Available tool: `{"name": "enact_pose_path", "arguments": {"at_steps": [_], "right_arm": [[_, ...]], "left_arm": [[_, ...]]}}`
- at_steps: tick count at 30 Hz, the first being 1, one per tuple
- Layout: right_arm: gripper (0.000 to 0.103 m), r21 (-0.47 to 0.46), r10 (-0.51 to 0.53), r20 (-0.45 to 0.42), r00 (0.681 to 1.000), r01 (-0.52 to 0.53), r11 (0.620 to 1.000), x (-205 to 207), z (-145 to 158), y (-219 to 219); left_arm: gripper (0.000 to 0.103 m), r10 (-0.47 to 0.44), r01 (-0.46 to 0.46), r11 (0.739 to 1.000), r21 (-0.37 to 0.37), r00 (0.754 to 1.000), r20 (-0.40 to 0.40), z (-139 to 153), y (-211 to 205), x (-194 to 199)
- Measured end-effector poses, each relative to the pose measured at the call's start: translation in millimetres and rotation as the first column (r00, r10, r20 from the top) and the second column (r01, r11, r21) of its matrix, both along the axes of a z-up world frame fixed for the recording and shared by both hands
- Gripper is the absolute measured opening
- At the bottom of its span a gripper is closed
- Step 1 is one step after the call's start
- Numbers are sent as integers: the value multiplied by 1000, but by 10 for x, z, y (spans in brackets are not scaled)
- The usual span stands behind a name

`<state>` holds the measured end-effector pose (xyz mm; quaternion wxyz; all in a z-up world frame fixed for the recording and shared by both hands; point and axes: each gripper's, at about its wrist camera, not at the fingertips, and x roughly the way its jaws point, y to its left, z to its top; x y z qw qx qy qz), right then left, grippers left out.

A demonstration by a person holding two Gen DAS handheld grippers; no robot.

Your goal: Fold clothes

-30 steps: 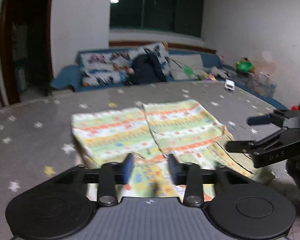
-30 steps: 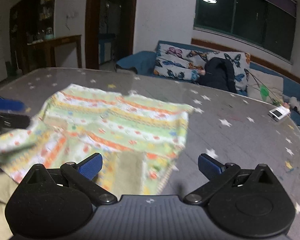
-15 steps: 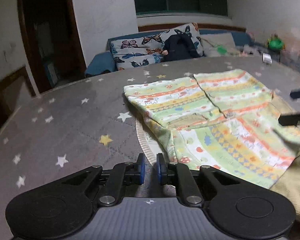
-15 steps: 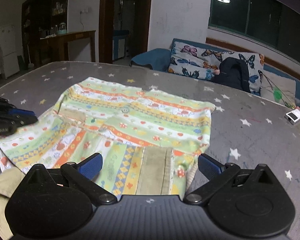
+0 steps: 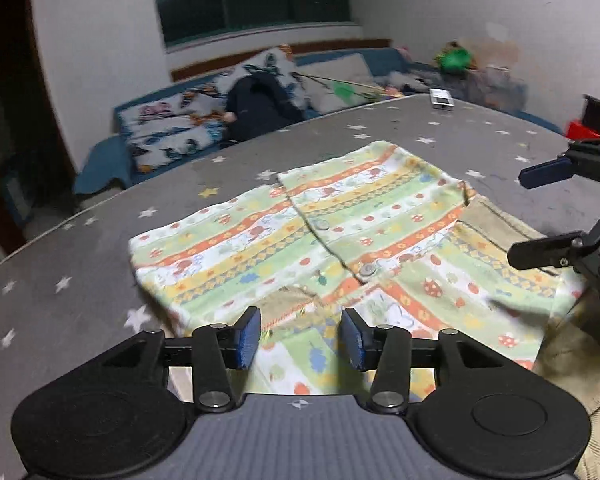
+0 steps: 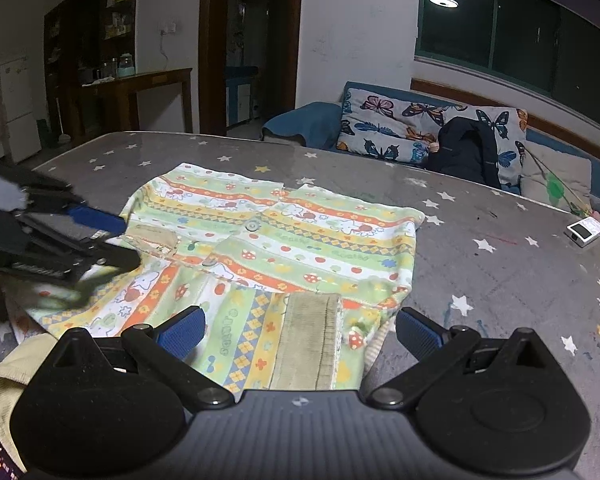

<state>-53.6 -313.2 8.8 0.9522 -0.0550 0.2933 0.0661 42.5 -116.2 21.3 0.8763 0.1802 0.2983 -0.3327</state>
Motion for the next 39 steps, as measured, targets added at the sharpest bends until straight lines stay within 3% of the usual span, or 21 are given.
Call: {"name": "enact_pose_path", "arguments": {"at_steps": [3, 6, 11, 19, 21, 27, 32, 34, 39], "right_arm": [[103, 3, 2, 2, 1000, -2, 1000, -15, 11, -20], [103, 9, -1, 1, 1000, 1, 1000, -18, 13, -43], [103, 19, -11, -1, 1000, 11, 1000, -12, 12, -82], [103, 15, -14, 3, 1000, 14, 1000, -18, 23, -63], [103, 17, -16, 5, 1000, 15, 1000, -25, 16, -70], [103, 16, -6, 1, 1000, 6, 1000, -19, -19, -81], [102, -12, 14, -8, 1000, -14, 1000, -25, -38, -78], [102, -23, 22, -12, 1000, -22, 1000, -27, -46, -77], [93, -50, 41, -21, 999, -42, 998, -33, -66, -73]], "left_arm": [[49, -77, 79, 997, 23, 993, -87, -12, 7, 136], [46, -116, 122, 991, 50, 987, -108, -48, 23, 183], [23, -136, 143, 989, 37, 981, -141, -17, 150, 228], [7, -133, 139, 989, 52, 984, -117, 102, 284, 183], [7, -119, 120, 993, 0, 985, -123, 175, 401, 193], [10, -51, 57, 997, 44, 991, -127, 94, 593, 181], [20, -14, 9, 998, -57, 997, -80, 236, 605, 78], [20, -46, 42, 995, -88, 998, -48, 301, 537, -63], [20, -91, 90, 996, -28, 994, -60, 140, 307, -229]]}}
